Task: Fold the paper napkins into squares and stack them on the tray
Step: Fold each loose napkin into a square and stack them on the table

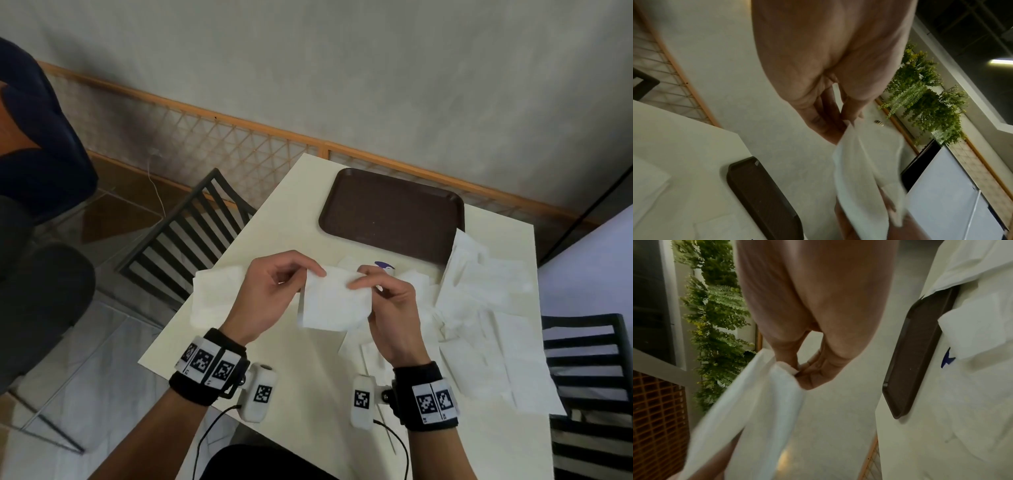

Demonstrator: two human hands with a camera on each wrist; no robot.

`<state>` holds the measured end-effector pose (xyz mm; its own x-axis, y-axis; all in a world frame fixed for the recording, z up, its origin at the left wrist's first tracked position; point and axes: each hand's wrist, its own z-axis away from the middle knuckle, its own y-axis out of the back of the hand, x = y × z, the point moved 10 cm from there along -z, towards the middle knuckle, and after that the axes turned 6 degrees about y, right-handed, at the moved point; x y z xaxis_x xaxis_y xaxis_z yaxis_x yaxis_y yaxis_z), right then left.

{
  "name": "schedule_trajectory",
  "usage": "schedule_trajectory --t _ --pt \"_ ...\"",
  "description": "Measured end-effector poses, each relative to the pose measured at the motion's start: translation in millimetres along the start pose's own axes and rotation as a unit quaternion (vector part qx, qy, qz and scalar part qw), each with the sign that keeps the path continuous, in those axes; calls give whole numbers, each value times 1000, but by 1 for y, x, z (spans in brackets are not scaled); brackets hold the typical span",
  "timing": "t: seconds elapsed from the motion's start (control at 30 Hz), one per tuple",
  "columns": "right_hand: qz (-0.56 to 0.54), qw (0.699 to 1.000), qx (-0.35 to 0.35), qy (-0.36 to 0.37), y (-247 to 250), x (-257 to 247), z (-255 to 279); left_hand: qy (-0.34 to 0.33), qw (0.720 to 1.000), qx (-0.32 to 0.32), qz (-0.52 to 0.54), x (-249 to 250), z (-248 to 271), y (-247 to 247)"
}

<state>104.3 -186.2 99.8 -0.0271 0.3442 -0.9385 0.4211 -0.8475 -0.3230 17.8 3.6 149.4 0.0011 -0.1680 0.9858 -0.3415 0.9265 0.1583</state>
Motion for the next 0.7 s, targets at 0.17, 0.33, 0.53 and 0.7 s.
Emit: schedule_trajectory --t 0.17,0.33,0.53,0.7 --pt "-8 1000 -13 14 -4 -3 -5 12 998 -5 57 6 1 -1" --pt "-18 999 -39 13 -5 -3 -4 13 999 0 40 5 6 3" --pt "299 946 -68 110 -34 -25 -2 -110 984 -44 -136 26 21 -14" --pt "483 842 -54 232 -67 -29 -1 -171 970 6 -171 37 21 -8"
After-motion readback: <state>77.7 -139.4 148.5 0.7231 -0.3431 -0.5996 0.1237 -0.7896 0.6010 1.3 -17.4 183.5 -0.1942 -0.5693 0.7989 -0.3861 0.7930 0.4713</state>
